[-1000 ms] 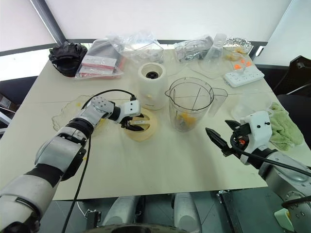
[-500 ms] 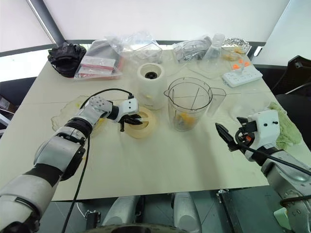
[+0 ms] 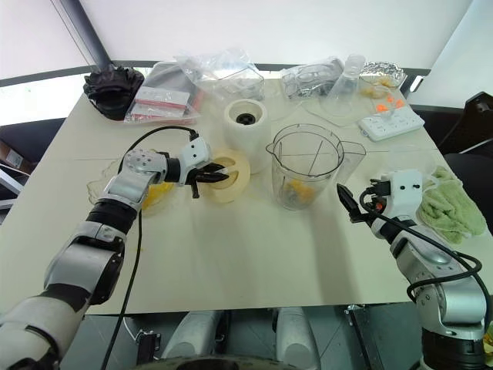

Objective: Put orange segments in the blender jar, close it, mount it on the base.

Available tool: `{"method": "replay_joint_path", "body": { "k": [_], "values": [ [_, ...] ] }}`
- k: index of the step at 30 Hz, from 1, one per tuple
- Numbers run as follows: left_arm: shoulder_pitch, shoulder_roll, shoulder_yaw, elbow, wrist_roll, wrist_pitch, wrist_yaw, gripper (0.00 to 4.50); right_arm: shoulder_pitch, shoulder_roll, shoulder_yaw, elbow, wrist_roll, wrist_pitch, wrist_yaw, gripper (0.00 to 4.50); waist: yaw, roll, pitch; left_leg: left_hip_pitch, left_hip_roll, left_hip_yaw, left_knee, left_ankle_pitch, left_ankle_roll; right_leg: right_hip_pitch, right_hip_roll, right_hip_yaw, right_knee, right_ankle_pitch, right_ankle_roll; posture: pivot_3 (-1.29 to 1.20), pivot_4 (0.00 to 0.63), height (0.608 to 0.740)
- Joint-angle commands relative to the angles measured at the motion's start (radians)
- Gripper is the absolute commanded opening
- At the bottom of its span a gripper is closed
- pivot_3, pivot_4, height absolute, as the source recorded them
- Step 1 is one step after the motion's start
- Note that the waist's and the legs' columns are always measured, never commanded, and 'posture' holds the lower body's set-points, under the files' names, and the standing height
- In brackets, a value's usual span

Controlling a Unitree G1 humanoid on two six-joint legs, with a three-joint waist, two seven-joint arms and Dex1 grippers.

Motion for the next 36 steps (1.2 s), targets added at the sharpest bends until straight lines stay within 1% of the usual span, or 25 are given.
{"method": "replay_joint_path", "body": {
  "k": [1,7,18,23,28,36],
  "values": [
    [0.031,0.004,0.025,-0.176,-0.052,0.079,0.02,0.28,-0.04,-0.007,-0.01,0.024,-0.051,-0.052,-0.004,4.26,0.0,0.0,0.0,0.0,0.0,0.0,0.0,0.0,0.0,0.0,0.0,0.0,0.0,0.0,0.0,0.0,0.15,0.74],
    [0.081,0.033,0.026,-0.318,-0.085,0.176,0.029,0.28,-0.096,0.012,0.019,0.113,-0.104,-0.102,0.007,4.26,-0.003,0.0,0.0,0.001,0.0,0.0,0.0,0.0,0.0,0.0,0.0,0.0,0.002,0.0,0.0,0.0,0.15,0.74],
    [0.095,0.057,0.02,-0.412,-0.124,0.24,0.058,0.28,-0.209,0.031,0.057,0.243,-0.145,-0.149,0.056,4.26,-0.009,0.0,0.0,0.001,-0.001,0.0,0.0,0.0,0.0,-0.001,0.0,0.0,0.003,0.0,0.0,0.0,0.15,0.74],
    [0.1,0.064,0.024,-0.455,-0.148,0.272,0.06,0.28,-0.247,0.052,0.067,0.285,-0.161,-0.169,0.055,4.26,-0.01,0.0,0.0,0.001,-0.001,0.0,0.0,0.0,0.0,-0.001,0.0,0.0,0.003,0.0,0.0,0.0,0.15,0.74],
    [0.105,0.078,0.027,-0.496,-0.169,0.297,0.063,0.28,-0.303,0.081,0.078,0.375,-0.184,-0.209,0.054,4.26,-0.022,0.0,0.0,0.001,-0.001,0.0,0.0,0.0,0.0,-0.001,0.0,0.0,0.003,0.0,0.0,0.0,0.15,0.74],
    [0.113,0.109,0.034,-0.549,-0.2,0.328,0.067,0.28,-0.372,0.112,0.099,0.48,-0.212,-0.268,0.059,4.26,-0.024,0.001,0.0,0.001,-0.001,0.0,0.0,0.0,0.0,-0.001,0.0,0.0,0.004,0.0,-0.001,0.0,0.15,0.74]
  ]
}}
